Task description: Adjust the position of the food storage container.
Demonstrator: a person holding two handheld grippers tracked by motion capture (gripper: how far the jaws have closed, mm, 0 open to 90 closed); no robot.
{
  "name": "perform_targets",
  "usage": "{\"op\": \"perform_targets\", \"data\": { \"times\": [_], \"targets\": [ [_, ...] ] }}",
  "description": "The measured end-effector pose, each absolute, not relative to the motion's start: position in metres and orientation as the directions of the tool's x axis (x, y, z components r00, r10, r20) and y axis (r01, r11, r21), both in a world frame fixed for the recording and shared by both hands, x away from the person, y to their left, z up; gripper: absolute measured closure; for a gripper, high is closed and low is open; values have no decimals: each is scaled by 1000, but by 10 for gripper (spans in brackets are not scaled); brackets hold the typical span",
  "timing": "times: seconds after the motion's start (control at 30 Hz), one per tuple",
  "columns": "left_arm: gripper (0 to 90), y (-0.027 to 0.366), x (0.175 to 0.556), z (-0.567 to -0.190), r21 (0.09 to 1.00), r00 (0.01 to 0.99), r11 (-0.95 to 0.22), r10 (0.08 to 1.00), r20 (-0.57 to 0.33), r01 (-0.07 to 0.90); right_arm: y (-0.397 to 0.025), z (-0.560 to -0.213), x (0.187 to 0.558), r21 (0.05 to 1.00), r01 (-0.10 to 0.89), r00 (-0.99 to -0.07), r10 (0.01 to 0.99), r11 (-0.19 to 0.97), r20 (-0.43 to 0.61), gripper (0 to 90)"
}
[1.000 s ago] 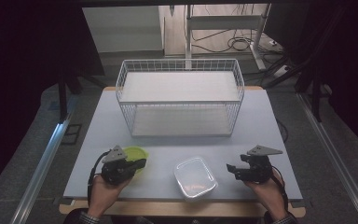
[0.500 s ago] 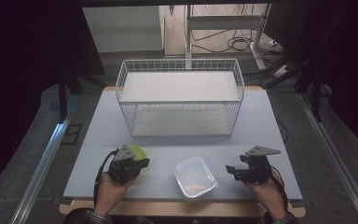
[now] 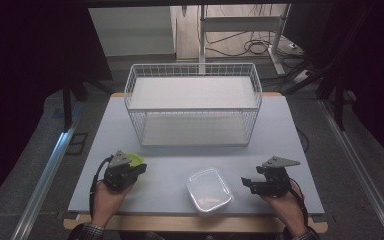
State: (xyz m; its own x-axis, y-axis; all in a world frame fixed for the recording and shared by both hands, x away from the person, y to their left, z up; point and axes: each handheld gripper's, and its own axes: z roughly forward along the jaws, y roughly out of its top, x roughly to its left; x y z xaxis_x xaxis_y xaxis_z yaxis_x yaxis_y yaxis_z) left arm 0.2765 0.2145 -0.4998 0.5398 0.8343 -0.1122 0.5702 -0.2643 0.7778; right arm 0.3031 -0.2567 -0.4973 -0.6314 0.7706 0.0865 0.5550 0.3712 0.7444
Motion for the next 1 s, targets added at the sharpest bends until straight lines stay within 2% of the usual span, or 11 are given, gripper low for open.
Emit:
{"op": "perform_targets", "data": {
  "times": [0.27,0.43,0.53,0.67,0.7,0.73,0.77,0.9,1.0],
  "targets": [
    [897,228,278,-500,775,512,-237,850,-127,586,-256,-497,303,743,556,-633,770,374,86,257],
    [897,224,276,-500,776,518,-235,845,-135,585,-256,-497,302,743,557,-632,770,372,89,267],
    [897,219,276,-498,785,542,-235,827,-148,573,-256,-495,301,738,560,-635,768,376,90,319],
    [896,210,274,-497,795,568,-239,808,-155,557,-254,-491,297,731,562,-641,762,388,89,498],
    [895,204,272,-496,801,576,-243,804,-149,547,-253,-487,294,727,559,-651,754,399,86,589],
    [889,202,272,-496,801,581,-246,800,-151,546,-252,-486,292,730,551,-657,749,403,83,626],
    [881,202,272,-496,801,581,-246,800,-151,546,-252,-486,292,730,551,-657,749,403,83,626],
    [879,192,272,-499,793,606,-262,778,-164,551,-248,-481,283,737,531,-693,715,419,93,794],
    [879,186,272,-501,792,623,-273,764,-166,546,-245,-480,276,733,516,-719,689,443,89,870]
  ]
}}
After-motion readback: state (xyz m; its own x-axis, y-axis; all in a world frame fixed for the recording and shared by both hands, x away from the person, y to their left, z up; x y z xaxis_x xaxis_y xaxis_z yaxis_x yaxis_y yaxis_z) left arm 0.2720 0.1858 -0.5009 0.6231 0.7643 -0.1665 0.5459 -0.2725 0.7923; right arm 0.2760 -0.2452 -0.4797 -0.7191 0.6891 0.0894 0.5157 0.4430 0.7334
